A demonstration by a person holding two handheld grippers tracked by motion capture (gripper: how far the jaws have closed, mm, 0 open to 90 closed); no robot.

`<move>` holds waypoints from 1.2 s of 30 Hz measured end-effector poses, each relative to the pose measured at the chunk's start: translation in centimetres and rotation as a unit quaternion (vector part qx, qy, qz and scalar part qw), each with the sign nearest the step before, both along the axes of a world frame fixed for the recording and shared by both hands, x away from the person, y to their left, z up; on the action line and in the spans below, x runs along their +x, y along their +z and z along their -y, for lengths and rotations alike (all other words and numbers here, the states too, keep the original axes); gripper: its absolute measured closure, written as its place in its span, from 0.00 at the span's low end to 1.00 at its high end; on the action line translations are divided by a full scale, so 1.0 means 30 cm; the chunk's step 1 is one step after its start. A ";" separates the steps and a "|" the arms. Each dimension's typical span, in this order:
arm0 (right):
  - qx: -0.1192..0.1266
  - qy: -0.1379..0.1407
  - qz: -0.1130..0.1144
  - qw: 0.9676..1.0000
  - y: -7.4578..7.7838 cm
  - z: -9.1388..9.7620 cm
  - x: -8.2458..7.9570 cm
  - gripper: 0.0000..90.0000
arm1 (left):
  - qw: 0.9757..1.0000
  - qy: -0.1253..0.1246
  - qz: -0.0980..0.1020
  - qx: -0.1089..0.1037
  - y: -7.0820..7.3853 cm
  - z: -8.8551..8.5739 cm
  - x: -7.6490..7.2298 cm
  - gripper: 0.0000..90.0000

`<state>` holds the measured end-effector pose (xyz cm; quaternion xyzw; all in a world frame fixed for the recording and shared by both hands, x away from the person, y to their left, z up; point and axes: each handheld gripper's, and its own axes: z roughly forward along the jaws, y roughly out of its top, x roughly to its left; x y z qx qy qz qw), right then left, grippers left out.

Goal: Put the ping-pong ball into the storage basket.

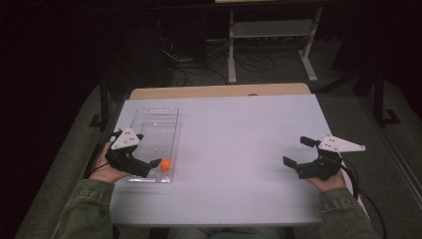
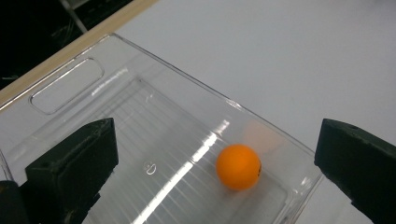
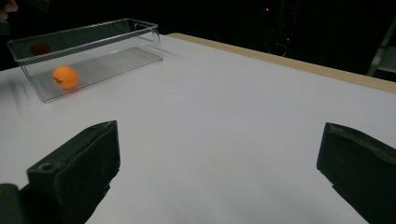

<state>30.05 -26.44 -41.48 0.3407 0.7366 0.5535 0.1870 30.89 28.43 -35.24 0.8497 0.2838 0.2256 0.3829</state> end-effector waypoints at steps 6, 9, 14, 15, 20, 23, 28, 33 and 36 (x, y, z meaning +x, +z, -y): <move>0.000 0.000 0.000 1.000 0.000 0.000 0.000 0.00 | 1.000 0.010 0.017 -0.014 -0.019 -0.009 -0.018 0.00; -0.001 0.000 -0.001 1.000 0.000 -0.001 0.000 0.00 | 0.999 0.019 0.032 -0.027 -0.026 -0.016 -0.028 0.00; -0.001 0.000 -0.001 1.000 0.000 -0.001 -0.001 0.00 | 0.998 0.023 0.029 -0.049 -0.040 -0.030 -0.039 0.00; -0.001 0.000 -0.001 1.000 0.000 -0.001 -0.001 0.00 | 0.998 0.022 0.034 -0.052 -0.044 -0.031 -0.042 0.00; -0.001 0.000 -0.001 1.000 -0.001 -0.002 0.000 0.00 | 0.995 0.031 0.051 -0.076 -0.063 -0.037 -0.058 0.00; -0.001 0.000 0.000 1.000 0.000 -0.001 -0.001 0.00 | 0.994 0.036 0.055 -0.088 -0.070 -0.043 -0.067 0.00; -0.002 0.000 0.000 1.000 0.000 -0.001 -0.001 0.00 | 0.992 0.044 0.061 -0.102 -0.087 -0.051 -0.079 0.00; -0.001 0.000 -0.001 1.000 0.000 -0.001 -0.001 0.00 | 0.988 0.056 0.072 -0.122 -0.104 -0.065 -0.090 0.00; -0.001 0.000 0.000 1.000 0.000 -0.001 -0.001 0.00 | 0.984 0.064 0.077 -0.146 -0.106 -0.076 -0.096 0.00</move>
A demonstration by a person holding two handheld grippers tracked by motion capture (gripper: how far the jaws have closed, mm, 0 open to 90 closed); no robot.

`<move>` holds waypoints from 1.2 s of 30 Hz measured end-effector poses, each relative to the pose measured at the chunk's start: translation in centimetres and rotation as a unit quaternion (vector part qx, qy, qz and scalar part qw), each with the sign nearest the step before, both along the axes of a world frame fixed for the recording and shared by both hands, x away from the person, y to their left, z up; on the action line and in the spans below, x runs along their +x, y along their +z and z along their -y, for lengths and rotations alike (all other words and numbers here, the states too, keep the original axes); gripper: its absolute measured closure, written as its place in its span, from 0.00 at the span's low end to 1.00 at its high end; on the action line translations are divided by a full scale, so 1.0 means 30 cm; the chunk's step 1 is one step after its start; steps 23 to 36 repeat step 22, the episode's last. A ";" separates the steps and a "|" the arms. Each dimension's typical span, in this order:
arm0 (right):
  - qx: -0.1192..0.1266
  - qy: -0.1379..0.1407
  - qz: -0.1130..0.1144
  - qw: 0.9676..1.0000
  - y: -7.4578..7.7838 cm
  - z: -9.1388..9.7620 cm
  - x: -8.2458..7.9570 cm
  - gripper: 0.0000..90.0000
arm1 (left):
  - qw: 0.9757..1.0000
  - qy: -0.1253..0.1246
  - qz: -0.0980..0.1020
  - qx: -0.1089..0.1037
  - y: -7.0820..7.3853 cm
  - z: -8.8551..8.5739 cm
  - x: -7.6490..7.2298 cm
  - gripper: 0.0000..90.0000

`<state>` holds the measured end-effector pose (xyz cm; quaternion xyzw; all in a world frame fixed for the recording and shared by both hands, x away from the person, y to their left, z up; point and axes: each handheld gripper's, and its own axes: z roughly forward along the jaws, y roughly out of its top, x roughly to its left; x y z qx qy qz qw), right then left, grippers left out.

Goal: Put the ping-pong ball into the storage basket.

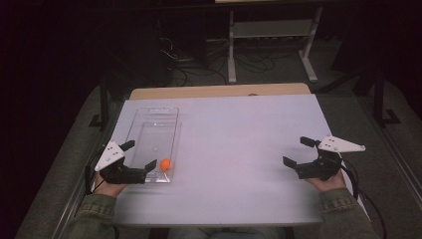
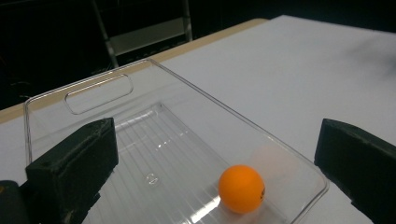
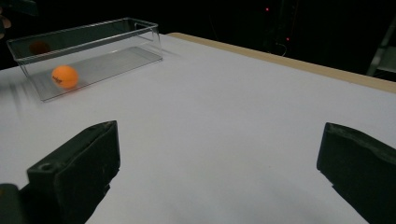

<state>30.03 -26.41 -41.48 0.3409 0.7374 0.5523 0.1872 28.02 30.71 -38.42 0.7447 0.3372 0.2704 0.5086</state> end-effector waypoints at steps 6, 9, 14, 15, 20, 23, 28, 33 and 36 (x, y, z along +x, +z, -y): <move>0.000 0.000 0.001 1.000 0.000 0.001 0.000 0.00 | 1.000 0.014 0.006 -0.022 -0.017 -0.014 -0.012 0.00; 0.000 0.001 0.001 1.000 0.000 0.001 0.000 0.00 | 1.000 0.017 0.007 -0.022 -0.025 -0.014 -0.016 0.00; 0.005 -0.001 0.002 1.000 0.003 0.004 -0.003 0.00 | 1.000 0.019 0.005 -0.024 -0.037 -0.018 -0.018 0.00; 0.006 -0.001 0.002 1.000 0.003 0.005 -0.003 0.00 | 1.000 0.018 0.004 -0.024 -0.039 -0.018 -0.017 0.00; 0.009 -0.001 0.001 1.000 0.003 0.007 -0.004 0.00 | 0.999 0.021 0.007 -0.027 -0.042 -0.021 -0.018 0.00; 0.008 -0.001 0.002 1.000 0.003 0.006 -0.004 0.00 | 0.999 0.024 0.009 -0.026 -0.041 -0.025 -0.018 0.00; 0.008 -0.001 0.002 1.000 0.003 0.006 -0.004 0.00 | 0.999 0.024 0.009 -0.026 -0.041 -0.025 -0.018 0.00; 0.008 -0.001 0.002 1.000 0.003 0.006 -0.004 0.00 | 0.999 0.024 0.009 -0.026 -0.041 -0.025 -0.018 0.00; 0.008 -0.001 0.002 1.000 0.003 0.006 -0.004 0.00 | 0.999 0.024 0.009 -0.026 -0.041 -0.025 -0.018 0.00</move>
